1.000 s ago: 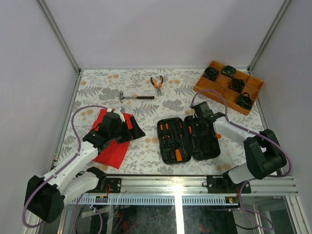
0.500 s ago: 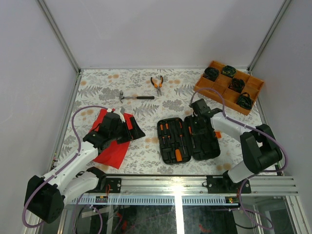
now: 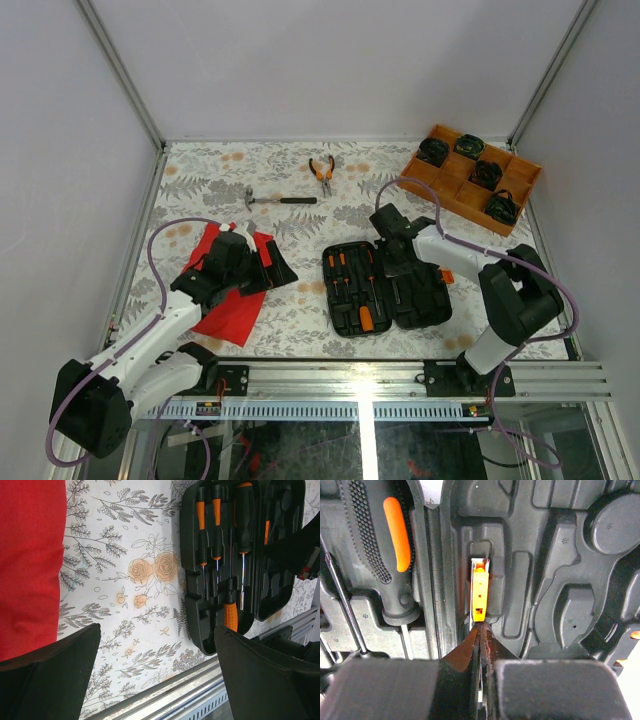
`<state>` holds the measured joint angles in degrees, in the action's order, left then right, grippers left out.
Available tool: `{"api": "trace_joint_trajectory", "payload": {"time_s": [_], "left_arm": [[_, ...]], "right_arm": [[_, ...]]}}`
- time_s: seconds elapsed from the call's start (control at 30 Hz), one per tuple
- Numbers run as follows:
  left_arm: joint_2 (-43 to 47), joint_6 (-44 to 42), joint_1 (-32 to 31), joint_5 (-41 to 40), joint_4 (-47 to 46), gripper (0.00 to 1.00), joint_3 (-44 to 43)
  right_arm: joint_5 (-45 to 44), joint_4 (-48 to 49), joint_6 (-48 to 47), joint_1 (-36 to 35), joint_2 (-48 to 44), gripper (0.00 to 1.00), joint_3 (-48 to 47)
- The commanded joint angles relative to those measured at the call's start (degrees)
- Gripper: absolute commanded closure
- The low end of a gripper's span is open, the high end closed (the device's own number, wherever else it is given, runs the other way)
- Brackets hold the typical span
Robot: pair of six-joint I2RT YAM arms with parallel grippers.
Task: Sort the tools into containers
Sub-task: Place the utility knife in the storage box.
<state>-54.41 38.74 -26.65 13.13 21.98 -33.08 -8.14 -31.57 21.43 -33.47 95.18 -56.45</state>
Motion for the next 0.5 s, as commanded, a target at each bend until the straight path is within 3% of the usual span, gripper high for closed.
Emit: {"api": "trace_joint_trajectory", "payload": {"time_s": [0.0, 0.17, 0.27, 0.47], "left_arm": [[0.40, -0.16, -0.41, 1.14, -2.90, 0.06, 0.73], [0.46, -0.20, -0.41, 1.15, -2.82, 0.06, 0.66], [0.37, -0.08, -0.46, 1.11, -2.90, 0.06, 0.56], [0.60, 0.08, -0.43, 1.28, -2.83, 0.06, 0.38]], "right_arm": [[-0.77, 0.89, 1.60, -0.88, 6.53, 1.00, 6.71], [0.10, 1.60, 1.43, -0.82, -3.66, 0.94, 6.64], [0.79, 1.97, 1.12, -0.82, -9.19, 0.85, 5.45], [-0.93, 2.27, 0.84, -0.81, -14.72, 0.73, 4.24]]}}
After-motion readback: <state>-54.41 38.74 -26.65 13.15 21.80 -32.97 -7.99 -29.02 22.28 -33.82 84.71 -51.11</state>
